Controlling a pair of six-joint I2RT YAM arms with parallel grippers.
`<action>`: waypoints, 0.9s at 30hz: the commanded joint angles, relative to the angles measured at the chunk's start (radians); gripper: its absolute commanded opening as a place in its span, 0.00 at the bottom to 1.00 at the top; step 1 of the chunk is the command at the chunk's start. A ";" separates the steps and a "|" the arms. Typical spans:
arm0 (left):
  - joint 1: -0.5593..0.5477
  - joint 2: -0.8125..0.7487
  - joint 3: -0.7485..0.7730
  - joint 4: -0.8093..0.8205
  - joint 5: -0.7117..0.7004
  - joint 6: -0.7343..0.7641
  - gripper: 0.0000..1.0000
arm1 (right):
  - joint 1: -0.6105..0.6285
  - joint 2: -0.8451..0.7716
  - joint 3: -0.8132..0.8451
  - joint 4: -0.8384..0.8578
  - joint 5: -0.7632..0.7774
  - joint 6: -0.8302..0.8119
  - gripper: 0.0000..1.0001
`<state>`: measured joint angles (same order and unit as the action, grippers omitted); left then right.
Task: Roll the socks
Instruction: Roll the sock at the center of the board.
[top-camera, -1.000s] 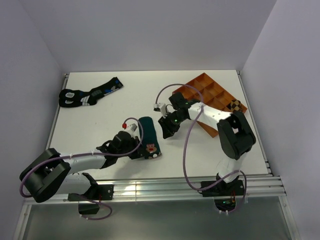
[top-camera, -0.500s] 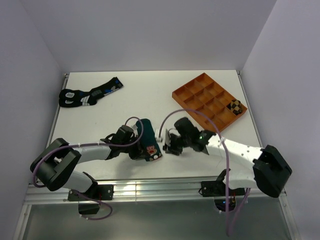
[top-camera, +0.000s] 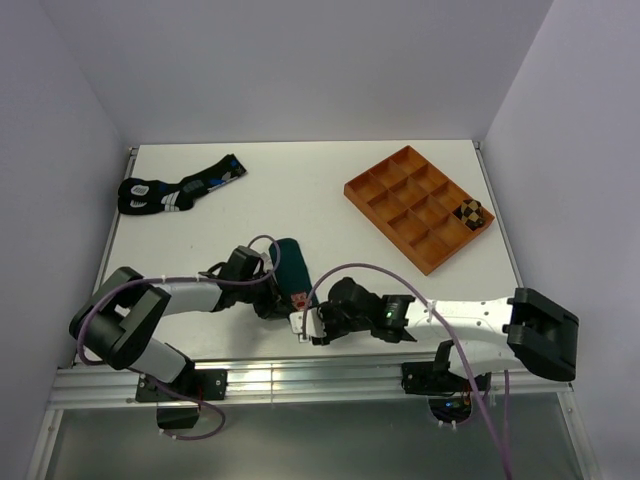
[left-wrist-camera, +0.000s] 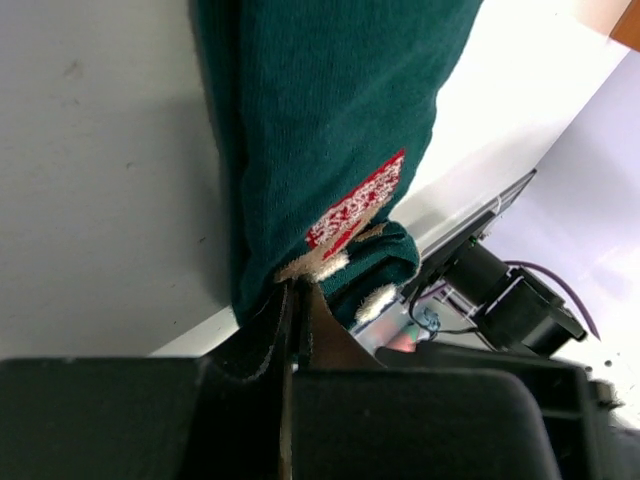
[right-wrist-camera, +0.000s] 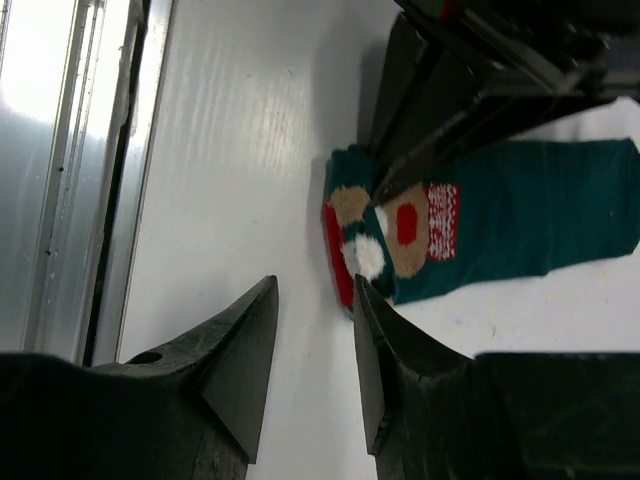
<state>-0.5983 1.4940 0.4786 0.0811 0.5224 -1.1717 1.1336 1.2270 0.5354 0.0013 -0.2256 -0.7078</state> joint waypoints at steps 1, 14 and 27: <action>0.009 0.018 0.028 0.008 0.056 -0.016 0.00 | 0.070 0.042 -0.015 0.135 0.084 -0.047 0.43; 0.091 0.043 0.017 -0.023 0.136 0.053 0.00 | 0.163 0.204 0.001 0.284 0.175 -0.096 0.39; 0.126 0.031 0.000 -0.081 0.156 0.118 0.00 | 0.163 0.281 -0.020 0.463 0.256 -0.130 0.38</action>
<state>-0.4812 1.5360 0.4789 0.0250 0.6651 -1.0954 1.2900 1.5173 0.5179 0.3653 0.0006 -0.8288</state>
